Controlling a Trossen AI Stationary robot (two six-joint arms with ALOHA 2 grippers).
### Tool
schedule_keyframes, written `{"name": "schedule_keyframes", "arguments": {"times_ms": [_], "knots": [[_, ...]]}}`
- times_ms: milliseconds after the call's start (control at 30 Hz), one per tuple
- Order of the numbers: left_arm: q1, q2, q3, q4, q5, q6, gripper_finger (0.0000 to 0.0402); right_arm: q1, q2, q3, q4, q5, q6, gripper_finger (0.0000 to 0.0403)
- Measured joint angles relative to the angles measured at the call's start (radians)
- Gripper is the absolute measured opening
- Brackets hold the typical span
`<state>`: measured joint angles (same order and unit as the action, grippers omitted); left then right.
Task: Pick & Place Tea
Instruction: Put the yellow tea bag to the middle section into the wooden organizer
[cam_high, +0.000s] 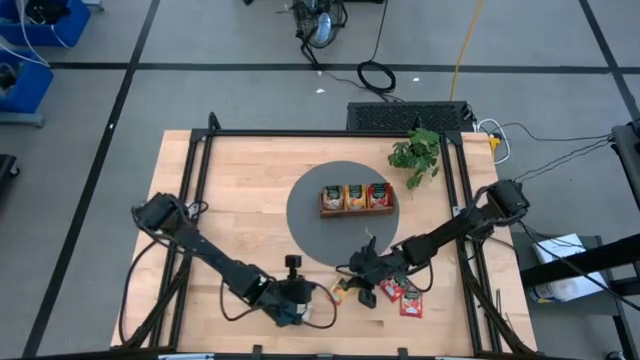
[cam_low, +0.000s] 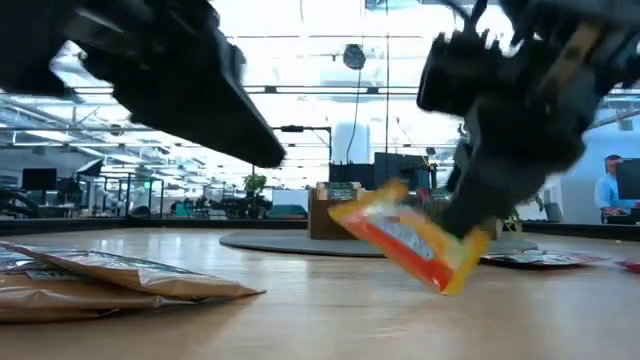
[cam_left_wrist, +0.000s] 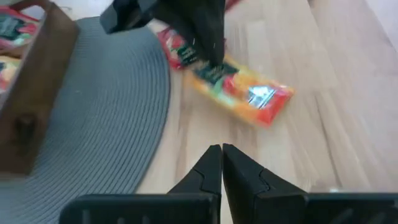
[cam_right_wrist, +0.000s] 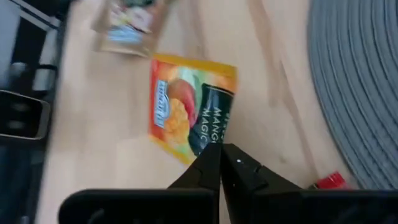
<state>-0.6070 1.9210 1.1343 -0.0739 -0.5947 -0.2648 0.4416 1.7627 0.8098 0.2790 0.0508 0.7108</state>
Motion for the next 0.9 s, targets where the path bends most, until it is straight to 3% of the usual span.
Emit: {"name": "schedule_keyframes", "arguments": {"times_ms": [300,567,700,900], "knots": [[-0.083,-0.051,0.000,-0.198,-0.064,-0.089,0.0021,-0.033,-0.232,0.003,-0.069,-0.002,-0.152,0.0000],[-0.093,-0.052,0.001,-0.260,-0.093,-0.159,0.0021,-0.183,-0.440,0.234,-0.704,0.078,-0.400,0.0000],[-0.088,-0.052,0.001,-0.267,-0.095,-0.177,0.0021,-0.290,-0.439,0.387,-1.002,0.139,-0.532,0.0000],[-0.087,-0.052,0.001,-0.270,-0.095,-0.195,0.0021,-0.440,-0.339,0.515,-1.165,0.133,-0.687,0.0000]]}}
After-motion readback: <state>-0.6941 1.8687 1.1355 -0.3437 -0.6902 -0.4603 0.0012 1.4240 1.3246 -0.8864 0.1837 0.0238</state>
